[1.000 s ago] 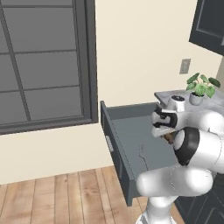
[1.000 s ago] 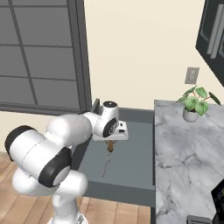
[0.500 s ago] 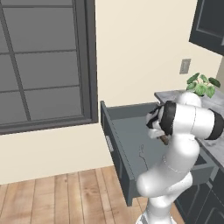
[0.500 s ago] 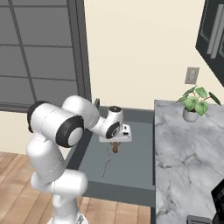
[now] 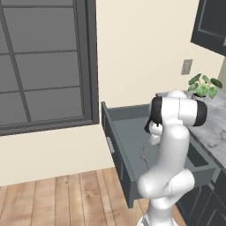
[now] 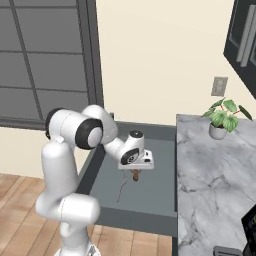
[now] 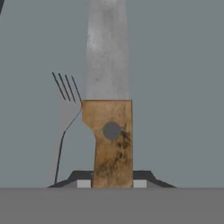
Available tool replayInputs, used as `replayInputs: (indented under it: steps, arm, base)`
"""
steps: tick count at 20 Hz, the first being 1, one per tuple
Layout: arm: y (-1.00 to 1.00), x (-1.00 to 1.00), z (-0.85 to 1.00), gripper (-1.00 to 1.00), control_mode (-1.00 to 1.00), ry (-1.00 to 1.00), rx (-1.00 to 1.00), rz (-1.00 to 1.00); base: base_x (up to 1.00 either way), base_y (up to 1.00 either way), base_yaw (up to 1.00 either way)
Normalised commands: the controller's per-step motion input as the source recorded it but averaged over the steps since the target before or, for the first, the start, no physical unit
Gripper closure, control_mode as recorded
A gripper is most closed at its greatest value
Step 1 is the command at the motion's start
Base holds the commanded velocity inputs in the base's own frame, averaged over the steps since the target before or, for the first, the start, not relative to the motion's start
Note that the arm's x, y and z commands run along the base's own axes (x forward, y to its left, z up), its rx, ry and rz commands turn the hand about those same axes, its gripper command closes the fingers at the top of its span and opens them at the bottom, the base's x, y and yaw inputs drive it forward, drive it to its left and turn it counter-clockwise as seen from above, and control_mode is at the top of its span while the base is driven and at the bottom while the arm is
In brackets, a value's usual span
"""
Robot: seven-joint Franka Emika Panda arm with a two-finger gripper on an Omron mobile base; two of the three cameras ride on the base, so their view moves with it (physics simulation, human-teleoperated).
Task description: Pick up the metallic utensils from the counter and place them in the open drawer. Make sure not to pick up any wooden utensils.
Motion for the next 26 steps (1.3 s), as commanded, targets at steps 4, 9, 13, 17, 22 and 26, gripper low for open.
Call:
replayInputs:
  steps: [4,9,13,17,22,26]
  arm:
    - [0.0,0.26,-0.5,1.0,-1.0,0.0,0.0,-0.04]
    - [-0.12,0.23,-0.42,1.0,-1.0,0.0,0.0,-0.02]
    - [-0.03,0.29,-0.41,1.0,-1.0,0.0,0.0,-0.03]
    - [0.0,0.28,-0.4,1.0,-1.0,0.0,0.0,-0.02]
    - [-0.01,0.08,-0.35,1.0,-1.0,0.0,0.0,-0.02]
    - [0.0,0.0,-0.19,-1.0,-1.0,0.0,0.0,-0.02]
  base:
    - [0.0,0.0,0.0]
    - [0.0,0.0,0.0]
    - [0.0,0.0,0.0]
    - [0.0,0.0,0.0]
    - [0.0,0.0,0.0]
    - [0.0,0.0,0.0]
